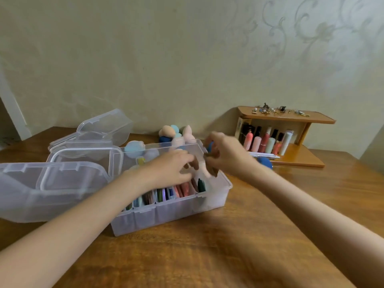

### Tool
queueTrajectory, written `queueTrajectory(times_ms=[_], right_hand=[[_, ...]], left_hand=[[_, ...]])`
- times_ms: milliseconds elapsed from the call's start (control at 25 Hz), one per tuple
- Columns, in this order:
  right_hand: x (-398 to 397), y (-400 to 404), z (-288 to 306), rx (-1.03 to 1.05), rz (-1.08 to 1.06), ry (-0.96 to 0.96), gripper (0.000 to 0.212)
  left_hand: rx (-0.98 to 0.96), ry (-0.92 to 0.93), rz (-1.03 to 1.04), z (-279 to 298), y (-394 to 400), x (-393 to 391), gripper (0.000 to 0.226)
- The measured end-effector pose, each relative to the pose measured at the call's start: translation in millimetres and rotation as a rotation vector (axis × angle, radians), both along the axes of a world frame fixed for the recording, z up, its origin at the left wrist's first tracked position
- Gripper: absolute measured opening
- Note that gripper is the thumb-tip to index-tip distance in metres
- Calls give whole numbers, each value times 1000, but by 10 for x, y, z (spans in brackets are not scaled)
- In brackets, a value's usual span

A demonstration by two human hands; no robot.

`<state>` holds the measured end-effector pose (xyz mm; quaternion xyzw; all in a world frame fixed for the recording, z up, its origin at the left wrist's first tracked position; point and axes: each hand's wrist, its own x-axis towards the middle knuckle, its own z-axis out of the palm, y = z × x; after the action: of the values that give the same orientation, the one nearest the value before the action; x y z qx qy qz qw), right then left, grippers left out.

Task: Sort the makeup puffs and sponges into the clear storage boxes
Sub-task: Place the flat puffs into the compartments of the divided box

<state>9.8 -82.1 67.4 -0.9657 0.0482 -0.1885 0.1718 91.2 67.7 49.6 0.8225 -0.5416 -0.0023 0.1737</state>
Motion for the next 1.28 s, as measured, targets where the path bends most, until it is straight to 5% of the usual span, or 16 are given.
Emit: queueTrajectory(times_ms=[520,920,1080,1280], right_hand=[[-240,93,-284,-215,-32,213,24],[-584,-578,-261,-262,-401,202,34],[-610,-798,-228,-283,-437,241,39],[-593,-908,-140,-284,-507,281,12]], left_hand=[[57,7,25,-84,60,-227,32],[-102,-90,-76,-173,-245,-423,36],[-203,-85,29,-218,-105,-331,25],[-232,-23,359,-264,184,-34,27]])
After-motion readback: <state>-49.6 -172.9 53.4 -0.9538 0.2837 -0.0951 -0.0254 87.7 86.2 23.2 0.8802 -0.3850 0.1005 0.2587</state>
